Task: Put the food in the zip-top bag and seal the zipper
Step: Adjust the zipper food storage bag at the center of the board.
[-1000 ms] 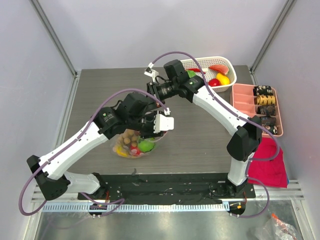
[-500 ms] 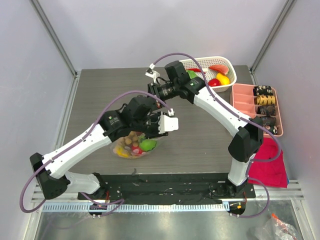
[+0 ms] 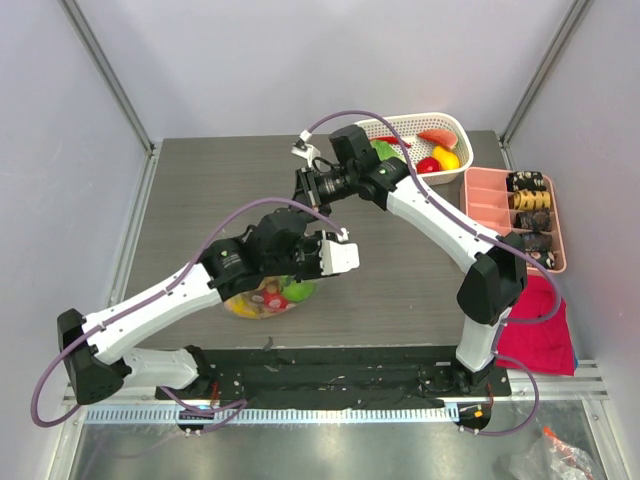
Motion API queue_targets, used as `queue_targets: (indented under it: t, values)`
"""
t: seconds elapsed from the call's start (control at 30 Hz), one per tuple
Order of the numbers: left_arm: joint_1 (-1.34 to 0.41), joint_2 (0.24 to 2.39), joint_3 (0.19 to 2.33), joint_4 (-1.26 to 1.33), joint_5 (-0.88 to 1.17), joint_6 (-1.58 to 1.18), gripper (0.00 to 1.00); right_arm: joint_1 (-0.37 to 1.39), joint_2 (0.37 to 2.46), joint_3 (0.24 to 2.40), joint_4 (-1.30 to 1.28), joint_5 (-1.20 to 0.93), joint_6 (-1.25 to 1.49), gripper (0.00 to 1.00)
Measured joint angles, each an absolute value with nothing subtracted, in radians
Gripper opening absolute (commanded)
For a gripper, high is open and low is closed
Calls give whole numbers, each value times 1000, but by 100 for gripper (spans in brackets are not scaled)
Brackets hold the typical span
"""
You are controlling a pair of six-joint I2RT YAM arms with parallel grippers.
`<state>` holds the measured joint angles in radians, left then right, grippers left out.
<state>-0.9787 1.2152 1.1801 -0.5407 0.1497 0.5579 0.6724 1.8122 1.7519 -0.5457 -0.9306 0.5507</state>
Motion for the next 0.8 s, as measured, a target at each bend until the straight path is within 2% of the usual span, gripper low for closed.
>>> queue_targets:
  t: [0.13,0.33,0.6,0.77,0.8]
  values:
    - [-981,1216,1179,-543,157,582,29,672,1810,1748,-539,-933,564,1]
    - [-981,1235,1179,-548,170,607,29,672,1803,1732,-518,-938,597,1]
    - [-982,1275,1179,-550,193,618,18,673,1775,1701,-485,-941,639,1]
    - [-982,1277,1177,-564,208,637,25,673,1768,1684,-475,-942,648,1]
    - [-982,1268,1173,-564,210,638,33,674,1766,1682,-475,-942,649,1]
